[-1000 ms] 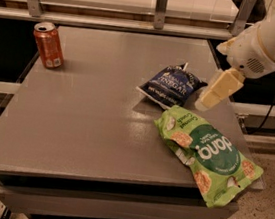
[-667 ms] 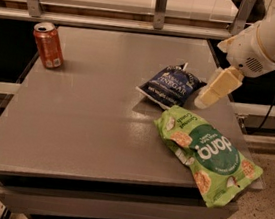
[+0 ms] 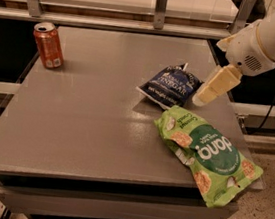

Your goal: Move blue chip bag near coke can

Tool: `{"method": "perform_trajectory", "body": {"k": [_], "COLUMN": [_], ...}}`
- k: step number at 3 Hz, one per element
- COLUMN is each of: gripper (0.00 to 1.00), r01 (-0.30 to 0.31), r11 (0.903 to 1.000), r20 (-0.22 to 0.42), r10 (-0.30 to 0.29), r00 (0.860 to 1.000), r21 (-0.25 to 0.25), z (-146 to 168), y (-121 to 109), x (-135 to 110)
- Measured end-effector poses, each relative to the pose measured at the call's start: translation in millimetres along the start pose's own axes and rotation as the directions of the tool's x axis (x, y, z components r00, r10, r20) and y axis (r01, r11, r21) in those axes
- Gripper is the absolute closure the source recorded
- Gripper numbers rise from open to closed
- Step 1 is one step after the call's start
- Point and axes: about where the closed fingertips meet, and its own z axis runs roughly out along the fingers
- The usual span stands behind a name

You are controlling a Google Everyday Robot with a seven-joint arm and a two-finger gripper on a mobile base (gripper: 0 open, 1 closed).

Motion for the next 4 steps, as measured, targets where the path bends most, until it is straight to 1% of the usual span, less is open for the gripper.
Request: {"method": "perform_trajectory", "body": {"k": [1, 2, 3, 4], "gripper": [0.0, 0.0, 0.0, 0.18], "r01": [-0.037, -0.1, -0.191, -0.258], "r11": [0.9992, 0.9946, 0.9814, 0.9654], "r20": [0.0, -0.03, -0.034, -0.018], "r10": [0.037, 0.101, 0.191, 0.257], "r00": [0.999, 0.994, 0.981, 0.966], "r21": [0.012, 0.029, 0.022, -0.039], "z": [16.9, 38.1, 57.6, 82.9], "y": [-11.3, -26.2, -33.8, -26.1], "x": [-5.0, -2.0, 7.2, 10.7]}}
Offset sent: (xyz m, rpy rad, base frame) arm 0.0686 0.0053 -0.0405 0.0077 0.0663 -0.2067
